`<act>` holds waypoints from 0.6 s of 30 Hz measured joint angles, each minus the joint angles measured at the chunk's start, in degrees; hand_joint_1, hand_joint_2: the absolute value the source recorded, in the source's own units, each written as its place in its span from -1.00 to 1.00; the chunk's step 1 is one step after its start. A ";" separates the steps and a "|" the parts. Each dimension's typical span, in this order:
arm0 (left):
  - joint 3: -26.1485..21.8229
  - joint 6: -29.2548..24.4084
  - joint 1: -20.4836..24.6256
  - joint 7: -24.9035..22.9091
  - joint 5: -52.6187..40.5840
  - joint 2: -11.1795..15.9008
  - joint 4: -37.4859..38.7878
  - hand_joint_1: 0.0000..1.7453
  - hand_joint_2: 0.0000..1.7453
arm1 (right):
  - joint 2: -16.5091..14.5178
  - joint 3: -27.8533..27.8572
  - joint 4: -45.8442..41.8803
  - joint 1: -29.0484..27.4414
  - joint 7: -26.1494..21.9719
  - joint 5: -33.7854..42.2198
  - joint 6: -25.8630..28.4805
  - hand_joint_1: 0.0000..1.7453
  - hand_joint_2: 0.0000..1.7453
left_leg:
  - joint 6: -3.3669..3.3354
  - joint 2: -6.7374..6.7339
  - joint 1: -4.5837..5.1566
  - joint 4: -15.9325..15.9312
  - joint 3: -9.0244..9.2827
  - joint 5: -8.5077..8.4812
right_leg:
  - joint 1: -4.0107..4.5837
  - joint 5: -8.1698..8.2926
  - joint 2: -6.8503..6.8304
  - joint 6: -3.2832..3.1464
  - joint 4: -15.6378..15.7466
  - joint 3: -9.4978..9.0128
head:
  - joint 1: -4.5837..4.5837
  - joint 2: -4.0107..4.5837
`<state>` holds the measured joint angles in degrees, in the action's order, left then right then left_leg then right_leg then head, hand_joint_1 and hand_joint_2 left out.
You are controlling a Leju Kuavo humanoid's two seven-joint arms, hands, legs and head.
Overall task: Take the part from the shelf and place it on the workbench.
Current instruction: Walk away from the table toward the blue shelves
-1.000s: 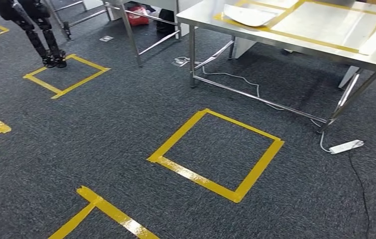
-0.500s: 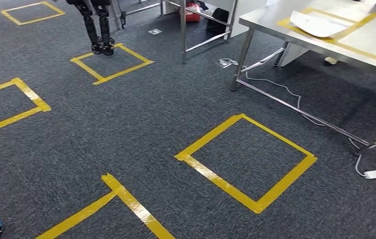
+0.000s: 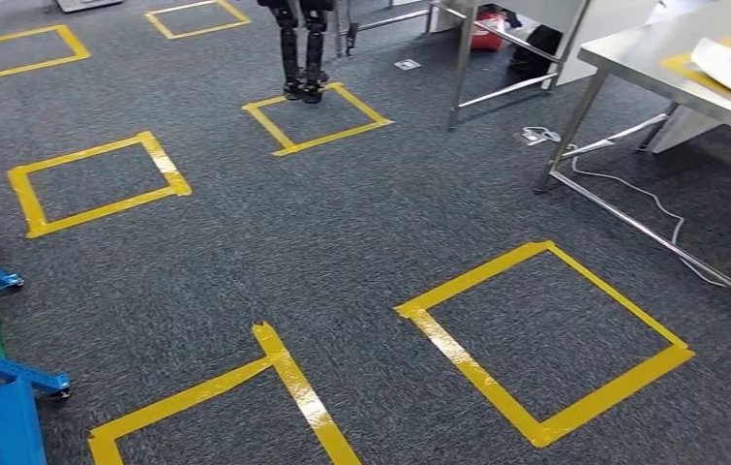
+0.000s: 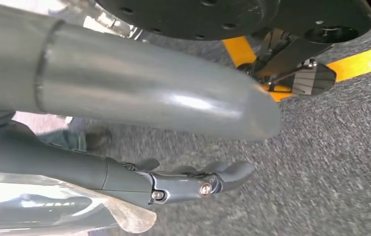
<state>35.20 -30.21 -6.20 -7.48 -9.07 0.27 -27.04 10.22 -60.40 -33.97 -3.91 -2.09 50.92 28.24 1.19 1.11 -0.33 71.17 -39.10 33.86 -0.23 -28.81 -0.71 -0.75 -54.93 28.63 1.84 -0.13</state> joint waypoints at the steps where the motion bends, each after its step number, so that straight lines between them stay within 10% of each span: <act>1: 0.26 0.15 -0.08 -0.07 -0.06 0.17 -0.35 -1.00 -1.00 | 0.05 0.01 -0.54 -0.27 0.11 -0.01 0.67 -1.00 -1.00 | 0.33 -0.32 -0.29 2.03 -0.89 0.45 | -0.02 -0.20 -1.06 0.08 -0.02 0.02 | 0.00 0.00; 6: 0.98 0.33 -0.71 -0.33 -0.13 0.66 -1.31 -1.00 -1.00 | 0.31 0.05 -2.84 -0.93 0.56 -0.08 2.11 -1.00 -1.00 | 1.40 -2.18 -1.30 -8.83 5.54 -5.68 | -0.42 -1.20 -4.16 0.97 -0.26 -0.63 | 0.02 -0.02; 10: 1.07 0.33 -0.66 -0.35 -0.16 0.67 -1.55 -1.00 -1.00 | 0.40 0.07 -3.13 -0.99 0.58 -0.10 2.16 -1.00 -1.00 | 1.41 -3.58 -1.22 -11.45 7.12 -6.17 | -0.34 -1.46 -4.56 1.30 -0.44 -0.82 | -0.01 -0.01; 12: 1.33 0.34 -0.64 -0.44 -0.18 0.72 -1.95 -1.00 -1.00 | 0.66 0.12 -4.01 -1.04 0.63 -0.15 2.29 -1.00 -1.00 | 0.33 -3.85 -0.85 -13.08 7.80 -6.24 | -0.35 -1.88 -5.56 2.29 -0.61 -1.39 | 0.19 -0.01; 16: 2.31 1.07 -0.19 -0.40 -0.02 0.85 -2.33 -1.00 -1.00 | 2.23 0.16 -5.61 -1.64 -0.26 0.18 -0.21 -1.00 -1.00 | -2.33 -0.09 -0.43 -13.79 7.43 -6.68 | -0.92 -9.07 0.29 3.63 -14.36 5.00 | 1.07 -0.02; 18: 2.52 1.63 0.56 0.01 0.36 0.54 -2.22 -1.00 -1.00 | 2.88 0.15 -5.18 -1.81 -0.83 0.62 -1.93 -1.00 -1.00 | -2.45 1.57 -0.17 -13.77 7.51 -6.63 | -0.84 -8.78 0.67 3.40 -18.10 7.70 | 1.13 -0.02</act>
<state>37.72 -28.57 -5.64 -7.47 -8.71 0.81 -29.26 13.09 -60.25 -39.16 -5.71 -2.92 51.54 26.30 -1.26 2.68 -0.50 57.40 -31.59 27.22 -1.07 -37.59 -0.04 2.65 -73.03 36.33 2.96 -0.15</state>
